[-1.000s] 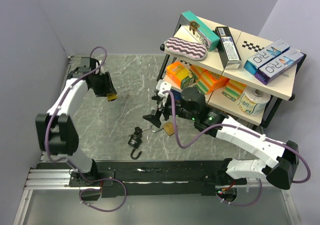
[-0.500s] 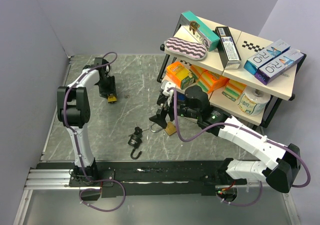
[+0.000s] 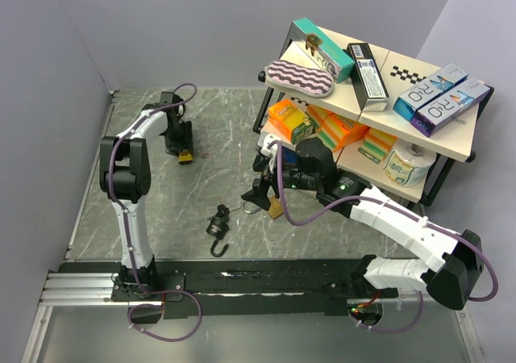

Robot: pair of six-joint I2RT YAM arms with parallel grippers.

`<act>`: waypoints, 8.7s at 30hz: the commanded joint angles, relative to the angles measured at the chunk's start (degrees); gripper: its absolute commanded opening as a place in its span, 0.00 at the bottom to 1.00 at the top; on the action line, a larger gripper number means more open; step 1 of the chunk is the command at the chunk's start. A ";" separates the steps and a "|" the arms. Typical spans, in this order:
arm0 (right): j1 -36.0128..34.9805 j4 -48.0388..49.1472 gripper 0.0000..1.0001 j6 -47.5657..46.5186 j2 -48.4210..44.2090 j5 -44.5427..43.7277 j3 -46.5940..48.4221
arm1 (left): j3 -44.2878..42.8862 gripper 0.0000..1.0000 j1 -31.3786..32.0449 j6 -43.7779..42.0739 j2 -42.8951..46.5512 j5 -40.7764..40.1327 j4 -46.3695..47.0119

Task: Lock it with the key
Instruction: Place the lock at the center of the board, then pick up the lock from the center of the board, then lock the lock.

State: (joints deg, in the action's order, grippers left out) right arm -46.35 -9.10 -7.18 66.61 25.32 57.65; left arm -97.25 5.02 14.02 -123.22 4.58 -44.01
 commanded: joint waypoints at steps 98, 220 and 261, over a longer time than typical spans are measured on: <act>-13.42 -22.81 0.00 -52.69 45.29 12.12 32.53 | 30.28 0.97 -18.73 3.47 53.96 41.74 6.83; -0.76 -25.00 0.99 -22.37 1.86 16.15 18.73 | 32.48 0.01 7.73 -28.34 67.49 63.98 -1.60; -1.03 -18.93 0.72 -13.83 12.23 27.15 20.14 | 30.02 0.01 12.65 -28.96 68.90 61.08 1.21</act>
State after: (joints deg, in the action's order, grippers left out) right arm -47.07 -29.17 -21.61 78.30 49.76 76.84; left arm -63.68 17.56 -15.27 -55.96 61.19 -48.73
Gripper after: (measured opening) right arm 0.686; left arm 0.089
